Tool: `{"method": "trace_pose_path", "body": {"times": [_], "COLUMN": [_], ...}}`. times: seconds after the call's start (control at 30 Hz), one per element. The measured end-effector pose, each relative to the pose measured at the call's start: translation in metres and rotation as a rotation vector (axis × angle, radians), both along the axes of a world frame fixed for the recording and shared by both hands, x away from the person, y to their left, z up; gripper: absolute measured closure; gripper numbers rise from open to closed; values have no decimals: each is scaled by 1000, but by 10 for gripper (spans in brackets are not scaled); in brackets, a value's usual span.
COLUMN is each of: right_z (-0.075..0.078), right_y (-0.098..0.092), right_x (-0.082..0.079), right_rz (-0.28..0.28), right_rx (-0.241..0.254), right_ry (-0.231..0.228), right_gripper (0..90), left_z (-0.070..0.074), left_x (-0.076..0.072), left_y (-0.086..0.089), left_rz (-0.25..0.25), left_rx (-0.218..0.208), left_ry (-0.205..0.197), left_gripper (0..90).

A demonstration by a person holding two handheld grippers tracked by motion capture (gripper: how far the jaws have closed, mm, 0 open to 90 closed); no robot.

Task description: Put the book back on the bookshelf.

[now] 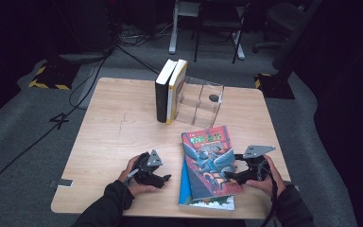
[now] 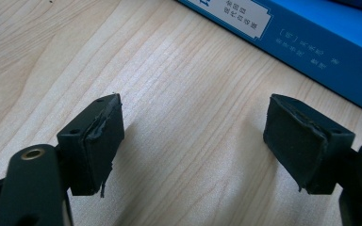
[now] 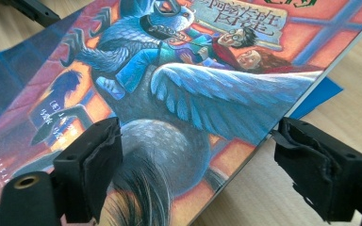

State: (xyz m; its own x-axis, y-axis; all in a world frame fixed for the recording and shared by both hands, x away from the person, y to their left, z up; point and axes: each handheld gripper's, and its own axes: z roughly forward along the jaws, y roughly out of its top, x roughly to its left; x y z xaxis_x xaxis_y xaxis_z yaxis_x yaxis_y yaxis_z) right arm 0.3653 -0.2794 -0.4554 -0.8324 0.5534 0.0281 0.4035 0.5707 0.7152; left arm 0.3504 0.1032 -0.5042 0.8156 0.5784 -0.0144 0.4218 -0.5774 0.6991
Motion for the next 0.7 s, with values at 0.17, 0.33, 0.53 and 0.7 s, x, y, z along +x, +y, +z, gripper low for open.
{"method": "trace_pose_path", "body": {"times": [0.17,0.33,0.53,0.7], "right_z": [4,5,1,-2], "right_y": [3,6,12,15], "right_x": [2,15,32,38], "right_rz": [14,23,27,56], "right_rx": [-22,11,61,127], "right_ry": [-22,-17,15,46], "right_gripper": [183,204,247,446], "left_z": [0,0,0,0], "left_x": [0,0,0,1], "left_y": [0,0,-1,-1], "left_rz": [2,-1,-4,-6], "left_rx": [2,1,2,2], "left_ry": [-2,-1,1,3], "left_gripper": [210,209,209,207]}}
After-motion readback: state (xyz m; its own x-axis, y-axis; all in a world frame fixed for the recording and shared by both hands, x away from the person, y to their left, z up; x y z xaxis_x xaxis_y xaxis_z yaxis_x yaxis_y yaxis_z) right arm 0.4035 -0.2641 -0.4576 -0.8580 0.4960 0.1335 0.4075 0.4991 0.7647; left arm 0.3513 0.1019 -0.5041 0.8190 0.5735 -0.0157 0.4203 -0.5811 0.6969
